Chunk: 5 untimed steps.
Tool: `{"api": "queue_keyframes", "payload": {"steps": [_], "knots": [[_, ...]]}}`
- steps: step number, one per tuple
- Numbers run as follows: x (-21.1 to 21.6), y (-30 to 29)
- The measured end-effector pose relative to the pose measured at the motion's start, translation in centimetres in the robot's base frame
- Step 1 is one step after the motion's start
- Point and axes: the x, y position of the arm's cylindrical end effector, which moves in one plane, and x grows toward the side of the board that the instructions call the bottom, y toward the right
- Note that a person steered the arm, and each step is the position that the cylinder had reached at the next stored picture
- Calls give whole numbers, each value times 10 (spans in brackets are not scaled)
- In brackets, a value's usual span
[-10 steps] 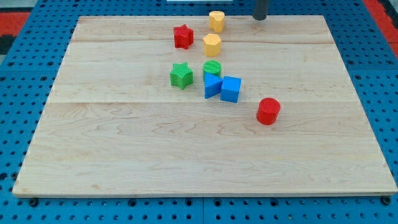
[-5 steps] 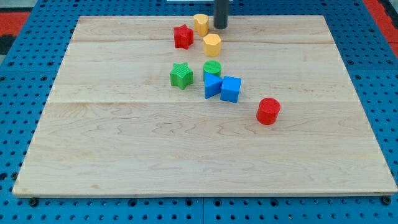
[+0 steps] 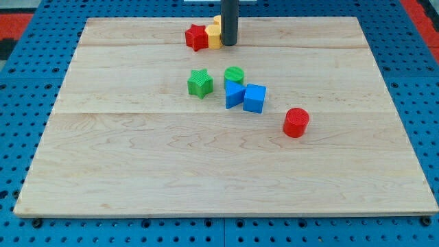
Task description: Place the hexagon between the heart and red star
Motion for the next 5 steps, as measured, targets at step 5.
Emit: {"api": "queue_keyframes", "payload": {"steps": [5], "knots": [[11, 143]]}}
